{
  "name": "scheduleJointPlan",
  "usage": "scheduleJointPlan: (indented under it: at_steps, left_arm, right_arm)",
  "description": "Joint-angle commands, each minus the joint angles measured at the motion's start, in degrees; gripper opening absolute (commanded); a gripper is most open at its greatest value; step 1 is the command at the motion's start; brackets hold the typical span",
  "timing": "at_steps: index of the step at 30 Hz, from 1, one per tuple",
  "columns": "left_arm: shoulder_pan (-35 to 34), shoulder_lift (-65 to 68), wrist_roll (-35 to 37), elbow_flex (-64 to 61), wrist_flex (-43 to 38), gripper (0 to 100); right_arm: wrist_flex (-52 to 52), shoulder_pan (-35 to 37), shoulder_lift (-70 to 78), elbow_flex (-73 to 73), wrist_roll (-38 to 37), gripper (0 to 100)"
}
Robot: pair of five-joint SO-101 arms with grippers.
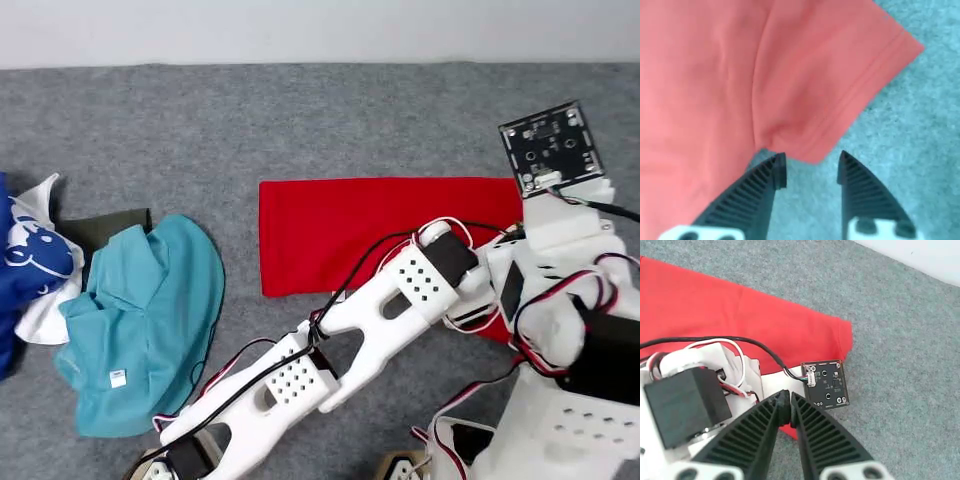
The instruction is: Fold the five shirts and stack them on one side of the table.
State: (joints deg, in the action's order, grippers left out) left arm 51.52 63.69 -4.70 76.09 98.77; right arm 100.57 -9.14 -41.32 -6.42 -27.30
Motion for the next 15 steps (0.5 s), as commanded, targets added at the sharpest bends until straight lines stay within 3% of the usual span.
scheduleJointPlan:
  at_steps: [1,8,15]
  left_arm:
    - [-2.3,-3.2,1.0,3.2,1.6,18]
    - [-10.8,-6.2,1.1,4.8,1.6,18]
    - [-24.7,-7.0,0.5,5.1,1.8,6]
  right_arm:
    - [2.1,0.2,-1.0,-0.7,0.3,1.2]
    - [1.4,-2.3,-0.6,-2.7,0.2,1.2]
    - [1.9,-8.4,-0.1,-4.8,-5.8,1.2]
